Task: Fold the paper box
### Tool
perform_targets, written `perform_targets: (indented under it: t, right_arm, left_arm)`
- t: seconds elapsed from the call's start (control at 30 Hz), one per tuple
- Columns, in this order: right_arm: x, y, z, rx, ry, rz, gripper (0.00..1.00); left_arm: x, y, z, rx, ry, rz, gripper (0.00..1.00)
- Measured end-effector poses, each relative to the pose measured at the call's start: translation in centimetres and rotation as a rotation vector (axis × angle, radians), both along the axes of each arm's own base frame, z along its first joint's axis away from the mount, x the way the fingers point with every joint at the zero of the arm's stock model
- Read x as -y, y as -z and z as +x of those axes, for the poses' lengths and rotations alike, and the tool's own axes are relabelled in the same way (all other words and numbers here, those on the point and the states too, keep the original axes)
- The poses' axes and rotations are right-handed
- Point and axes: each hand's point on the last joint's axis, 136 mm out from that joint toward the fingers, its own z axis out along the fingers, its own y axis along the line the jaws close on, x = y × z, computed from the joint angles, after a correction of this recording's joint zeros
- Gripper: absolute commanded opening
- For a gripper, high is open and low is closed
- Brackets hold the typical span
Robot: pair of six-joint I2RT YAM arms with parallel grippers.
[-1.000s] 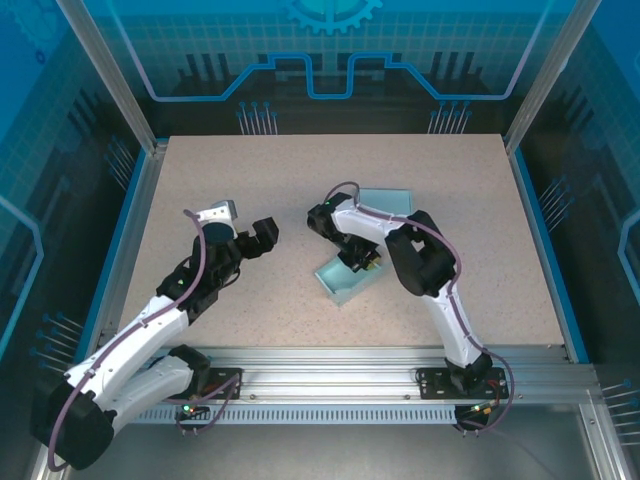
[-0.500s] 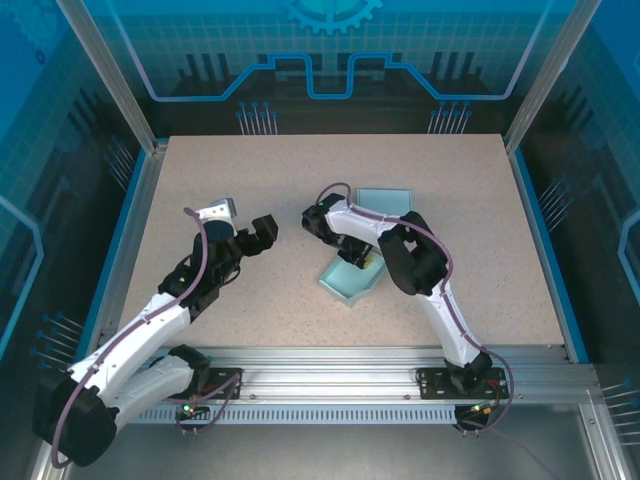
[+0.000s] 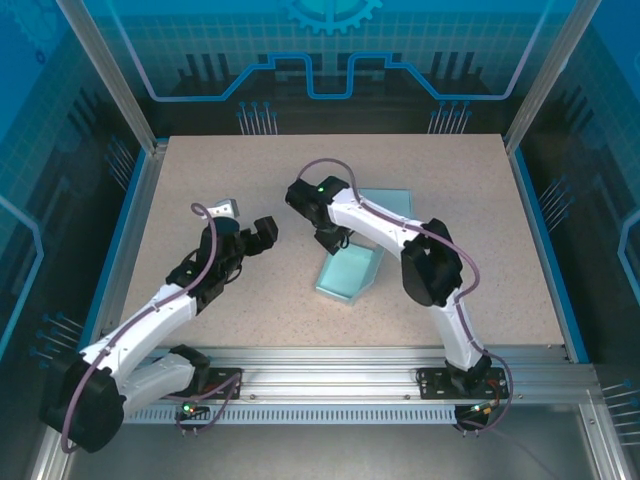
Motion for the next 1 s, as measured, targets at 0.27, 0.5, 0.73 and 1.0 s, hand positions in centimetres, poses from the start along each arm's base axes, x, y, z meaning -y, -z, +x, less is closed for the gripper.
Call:
perform_targets:
  t: [0.27, 0.5, 0.73, 1.0]
  right_arm:
    - [-0.4, -8.8, -2.9, 0.183, -0.001, 0.147, 1.00]
    - [6.4, -15.0, -9.4, 0.349, 0.139, 0.372, 1.00]
    - [13.7, -11.5, -14.7, 0.377, 0.356, 0.491, 1.00]
    - [17.6, -3.9, -16.1, 0.290, 0.578, 0.511, 1.00]
  left_arm:
    - [0.1, 2.3, 0.3, -0.067, 0.006, 0.036, 0.88]
    - [1.5, 6.6, 0.3, -0.196, 0.076, 0.055, 0.71]
    - [4.8, 10.8, -1.1, -0.315, 0.182, 0.082, 0.65]
    - [9.2, 15.1, -4.1, -0.426, 0.299, 0.126, 0.59]
